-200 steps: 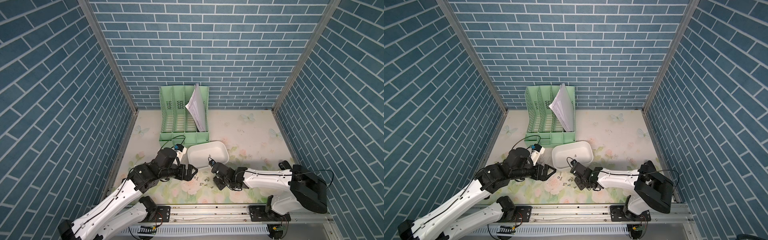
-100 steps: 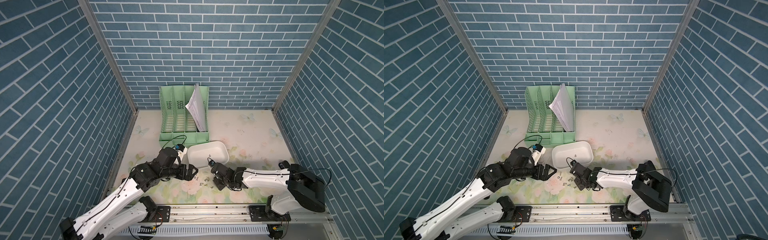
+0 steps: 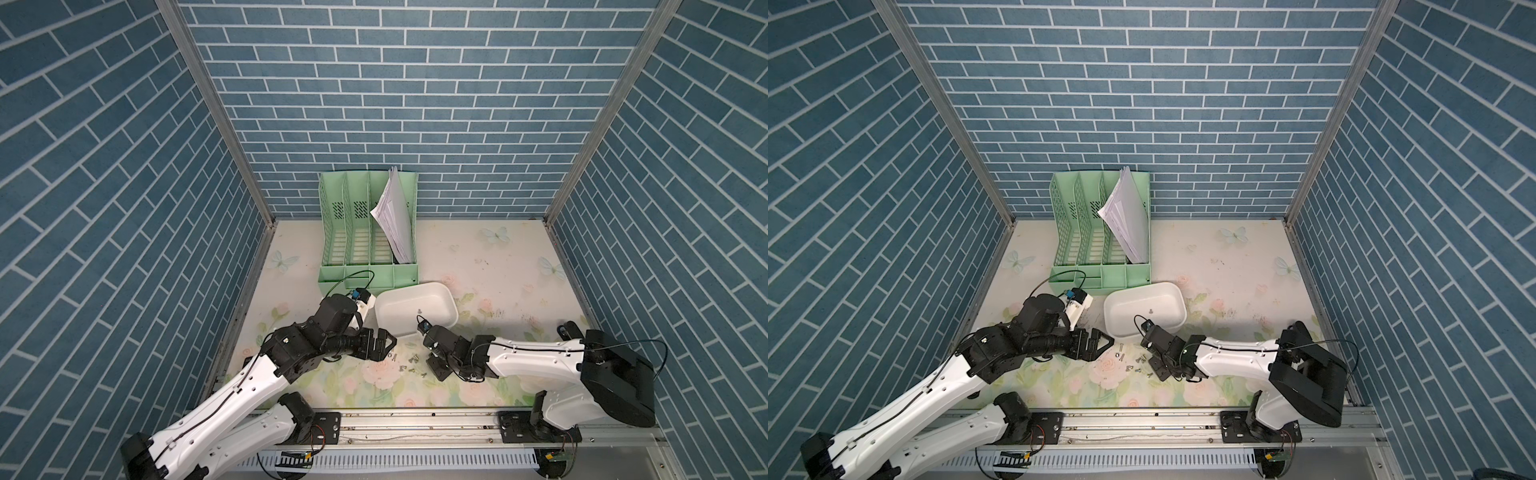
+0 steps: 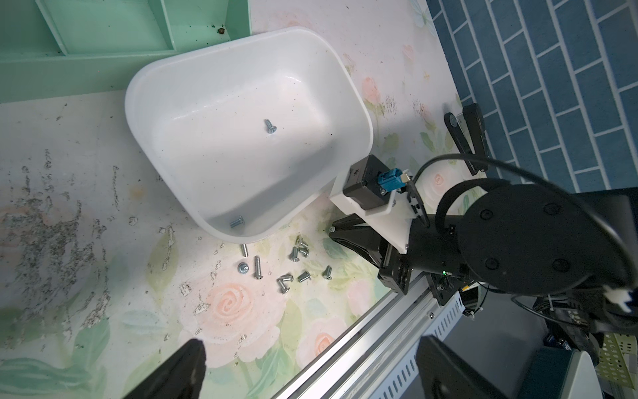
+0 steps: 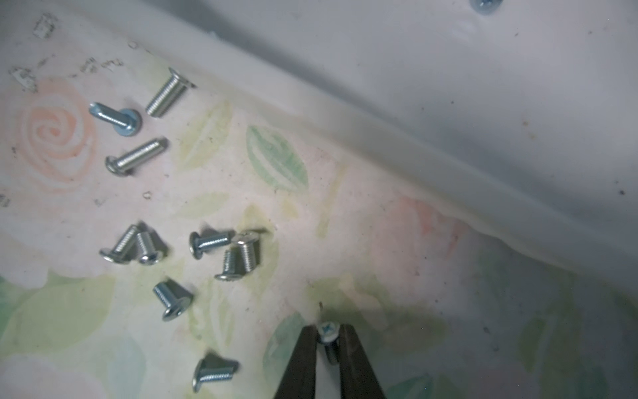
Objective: Put the screws on the desktop into the storage box
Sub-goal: Pick up the screw from the center of the board, then place the screw in the storage box.
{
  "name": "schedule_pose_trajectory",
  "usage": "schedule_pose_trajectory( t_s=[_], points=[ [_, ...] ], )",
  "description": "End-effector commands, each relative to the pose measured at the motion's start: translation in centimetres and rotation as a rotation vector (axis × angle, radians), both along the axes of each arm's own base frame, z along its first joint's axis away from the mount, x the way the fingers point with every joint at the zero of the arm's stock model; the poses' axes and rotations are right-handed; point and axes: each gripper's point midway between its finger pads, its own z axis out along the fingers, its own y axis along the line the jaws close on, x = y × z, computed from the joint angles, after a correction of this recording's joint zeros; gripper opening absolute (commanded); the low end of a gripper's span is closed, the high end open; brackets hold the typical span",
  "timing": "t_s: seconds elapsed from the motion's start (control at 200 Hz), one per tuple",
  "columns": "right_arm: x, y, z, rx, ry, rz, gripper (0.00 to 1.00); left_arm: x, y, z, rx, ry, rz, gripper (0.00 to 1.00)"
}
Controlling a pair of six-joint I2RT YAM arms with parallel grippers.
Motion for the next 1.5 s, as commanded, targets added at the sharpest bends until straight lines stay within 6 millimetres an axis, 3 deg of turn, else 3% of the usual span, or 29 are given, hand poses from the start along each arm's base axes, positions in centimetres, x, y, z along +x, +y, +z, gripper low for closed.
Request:
schedule_pose_trajectory(
  t_s=[0.0, 0.235, 0.53, 0.955, 1.235, 1.495],
  points=[
    [-0.2, -1.0, 0.5, -0.007, -0.006, -0.025, 0.16, 0.4, 0.0, -0.2, 0.012, -0.017, -0.001, 1.00],
    [0.1, -2.2, 2.2, 0.003, -0.037, -0.057, 0.15, 0.7, -0.2, -0.5, 0.017, -0.016, -0.004, 1.00],
    [1.4, -3.1, 5.9, 0.062, -0.088, -0.092, 0.15, 0.8, -0.2, -1.2, 0.028, -0.009, 0.002, 1.00],
    [6.7, -1.1, 11.2, 0.155, -0.195, -0.108, 0.15, 1.0, -0.1, -1.5, 0.039, -0.009, 0.004, 1.00],
    [9.5, 1.5, 11.4, 0.191, -0.198, -0.075, 0.15, 0.9, 0.1, -1.4, 0.039, -0.011, 0.015, 1.00],
    [11.4, 2.5, 11.2, 0.193, -0.204, -0.074, 0.18, 0.8, 0.2, -1.5, 0.041, -0.009, 0.018, 1.00]
  ],
)
